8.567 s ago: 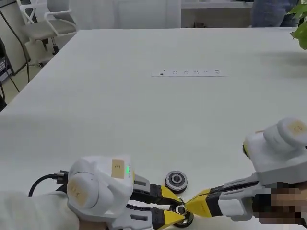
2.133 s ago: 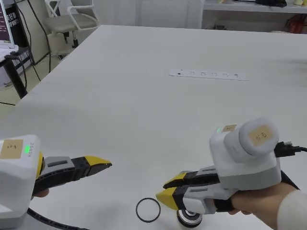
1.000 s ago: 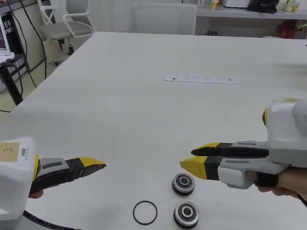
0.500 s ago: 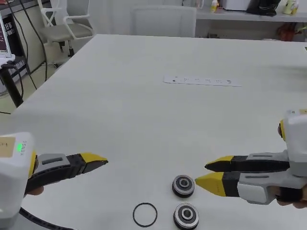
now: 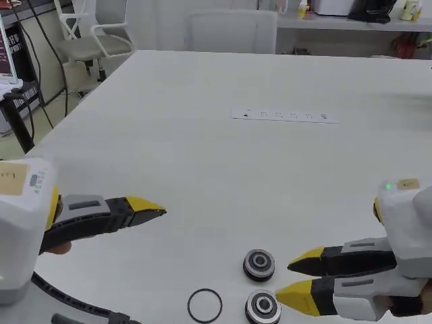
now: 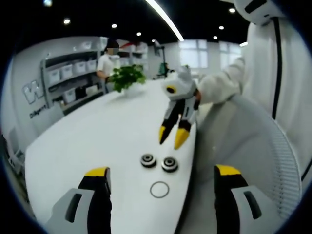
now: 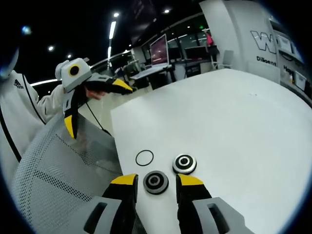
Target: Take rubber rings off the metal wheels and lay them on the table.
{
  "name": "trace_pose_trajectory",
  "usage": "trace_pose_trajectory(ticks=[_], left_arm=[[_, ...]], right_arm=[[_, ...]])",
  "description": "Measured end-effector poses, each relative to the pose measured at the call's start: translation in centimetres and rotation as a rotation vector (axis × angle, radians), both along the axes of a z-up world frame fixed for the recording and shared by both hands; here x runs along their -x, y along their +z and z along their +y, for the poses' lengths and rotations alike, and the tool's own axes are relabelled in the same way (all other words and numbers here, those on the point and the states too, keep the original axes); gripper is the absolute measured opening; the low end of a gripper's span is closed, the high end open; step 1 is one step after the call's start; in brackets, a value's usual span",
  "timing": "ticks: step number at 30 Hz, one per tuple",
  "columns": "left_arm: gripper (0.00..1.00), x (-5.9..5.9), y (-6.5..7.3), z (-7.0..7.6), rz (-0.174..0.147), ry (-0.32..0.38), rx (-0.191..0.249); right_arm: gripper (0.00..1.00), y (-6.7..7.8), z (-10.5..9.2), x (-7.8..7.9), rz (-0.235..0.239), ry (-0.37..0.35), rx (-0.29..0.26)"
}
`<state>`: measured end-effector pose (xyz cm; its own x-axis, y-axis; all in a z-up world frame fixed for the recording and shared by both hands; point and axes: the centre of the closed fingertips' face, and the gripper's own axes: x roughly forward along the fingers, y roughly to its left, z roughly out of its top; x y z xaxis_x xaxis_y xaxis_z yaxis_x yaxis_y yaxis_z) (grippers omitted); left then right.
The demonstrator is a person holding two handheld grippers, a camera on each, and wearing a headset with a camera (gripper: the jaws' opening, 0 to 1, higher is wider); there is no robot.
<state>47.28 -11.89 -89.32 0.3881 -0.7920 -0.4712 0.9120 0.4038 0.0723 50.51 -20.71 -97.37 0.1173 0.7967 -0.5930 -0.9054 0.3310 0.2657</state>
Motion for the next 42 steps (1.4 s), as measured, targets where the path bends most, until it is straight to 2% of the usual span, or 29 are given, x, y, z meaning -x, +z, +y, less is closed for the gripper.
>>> trace_pose_trajectory(ticks=[4, 7, 11, 15, 17, 20, 21, 22, 24, 29, 33, 34, 35, 36, 39, 42], left_arm=[[0.88, -0.3, 0.7, -0.9, -0.013, -0.035, -0.016], [0.87, -0.4, 1.4, -2.2, -0.036, -0.077, -0.024], [0.87, -0.8, 2.0, -3.7, -0.048, -0.121, -0.024], [0.87, -1.5, 2.5, -5.5, -0.077, -0.174, -0.030], [0.87, -2.3, 2.4, -6.7, -0.093, -0.176, -0.007], [0.86, -3.3, 1.2, -7.9, -0.095, -0.172, -0.001], [0.85, -3.5, 1.0, -8.3, -0.103, -0.177, 0.014], [0.83, -3.5, 0.7, -8.9, -0.095, -0.181, 0.057], [0.80, -3.6, -0.2, -9.2, -0.056, -0.173, 0.086], [0.76, -3.6, -2.6, -9.3, -0.064, -0.176, 0.073], [0.66, -3.2, -4.6, -9.2, -0.042, -0.184, 0.072], [0.63, -2.8, -5.4, -9.1, -0.009, -0.192, 0.067], [0.61, -2.6, -5.8, -9.1, 0.009, -0.196, 0.060], [0.60, -2.5, -6.2, -9.2, 0.009, -0.205, 0.054], [0.55, -2.3, -7.0, -9.4, 0.017, -0.219, 0.034], [0.53, -2.4, -7.1, -9.4, 0.027, -0.209, 0.044]], right_arm=[[0.30, -0.9, -0.1, 0.2, -0.002, 0.019, 0.028], [0.31, -1.4, -0.1, 0.6, 0.023, 0.034, 0.037], [0.32, -1.9, -0.1, 0.9, 0.022, 0.050, 0.053], [0.33, -2.6, -0.1, 1.0, 0.044, 0.051, 0.058], [0.32, -3.2, -0.1, 1.1, 0.057, 0.058, 0.064], [0.32, -3.7, -0.2, 1.3, 0.067, 0.065, 0.072], [0.32, -3.9, -0.2, 1.4, 0.066, 0.069, 0.080], [0.32, -4.1, -0.3, 1.4, 0.062, 0.074, 0.093], [0.31, -4.1, -0.4, 1.4, 0.046, 0.083, 0.101], [0.31, -3.8, -0.2, 1.2, 0.034, 0.077, 0.089], [0.31, -3.9, -0.2, 1.2, 0.026, 0.085, 0.093], [0.31, -3.9, -0.2, 1.2, 0.024, 0.088, 0.093], [0.31, -3.9, -0.2, 1.3, 0.022, 0.091, 0.094], [0.31, -3.8, -0.2, 1.3, 0.019, 0.093, 0.095], [0.30, -3.7, -0.3, 1.1, 0.013, 0.089, 0.091], [0.30, -3.8, -0.3, 1.0, 0.012, 0.088, 0.093]])
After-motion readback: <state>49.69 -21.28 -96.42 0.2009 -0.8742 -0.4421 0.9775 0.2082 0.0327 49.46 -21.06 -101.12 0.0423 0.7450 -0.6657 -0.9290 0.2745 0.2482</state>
